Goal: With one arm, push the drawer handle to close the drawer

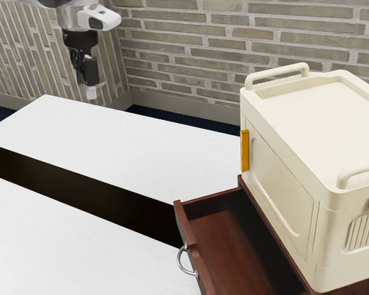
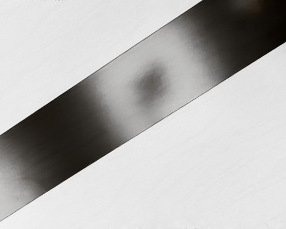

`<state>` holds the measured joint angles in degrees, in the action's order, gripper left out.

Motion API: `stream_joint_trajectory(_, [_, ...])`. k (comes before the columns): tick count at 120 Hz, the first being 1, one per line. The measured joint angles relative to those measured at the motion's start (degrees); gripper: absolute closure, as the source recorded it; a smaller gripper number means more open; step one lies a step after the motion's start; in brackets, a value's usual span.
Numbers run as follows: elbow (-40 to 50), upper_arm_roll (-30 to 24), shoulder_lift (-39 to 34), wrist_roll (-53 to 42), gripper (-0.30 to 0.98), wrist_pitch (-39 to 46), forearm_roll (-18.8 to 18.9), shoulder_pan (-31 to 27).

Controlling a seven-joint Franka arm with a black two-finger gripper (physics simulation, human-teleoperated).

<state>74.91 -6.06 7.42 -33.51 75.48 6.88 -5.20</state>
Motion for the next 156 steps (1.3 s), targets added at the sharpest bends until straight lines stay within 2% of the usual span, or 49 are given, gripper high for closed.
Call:
stream_joint_trajectory(22, [-1.1, -0.2, -0.7, -5.4, 0.0, -0.5, -1.5, -1.9])
stream_joint_trajectory(26, [-2.1, -0.3, -3.0, -6.2, 0.0, -0.6, -1.8, -2.2])
stream_joint_trajectory(32, [-0.7, -0.7, -12.3, -7.4, 0.0, -1.8, -2.2, -3.2])
stream_joint_trajectory(45, [24.0, -4.1, -36.7, -9.5, 0.0, -4.6, -5.2, -2.2])
stream_joint_trajectory(50, [33.8, -5.6, -43.9, -10.1, 0.0, -4.7, -6.7, -2.0])
stream_joint_trajectory(61, [49.5, -9.0, -52.7, -11.2, 0.0, -2.3, -10.8, -3.0])
stream_joint_trajectory(69, [54.5, -10.6, -57.0, -11.9, 0.0, -0.7, -12.9, -2.9])
stream_joint_trajectory(78, [57.2, -12.3, -58.9, -12.2, 0.01, 0.5, -14.0, -1.9])
stream_joint_trajectory(89, [63.9, -12.8, -59.4, -12.2, 0.11, 2.2, -16.4, -0.4])
stream_joint_trajectory(98, [69.4, -14.0, -59.3, -12.1, 0.25, 5.1, -19.7, -0.5])
stream_joint_trajectory(114, [72.0, -22.5, -58.7, -12.2, 0.51, 9.8, -24.5, -1.2])
stream_joint_trajectory(120, [72.7, -24.0, -58.1, -12.4, 0.58, 11.9, -27.3, -3.0])
stream_joint_trajectory(129, [72.9, -28.9, -56.6, -12.5, 0.65, 14.5, -33.0, -10.7])
stream_joint_trajectory(137, [72.7, -30.7, -54.8, -11.5, 0.7, 16.0, -36.7, -14.2])
stream_joint_trajectory(145, [72.4, -32.2, -54.2, -10.4, 0.73, 17.2, -39.1, -16.4])
stream_joint_trajectory(156, [72.0, -37.2, -54.0, -9.2, 0.75, 19.7, -40.7, -17.5])
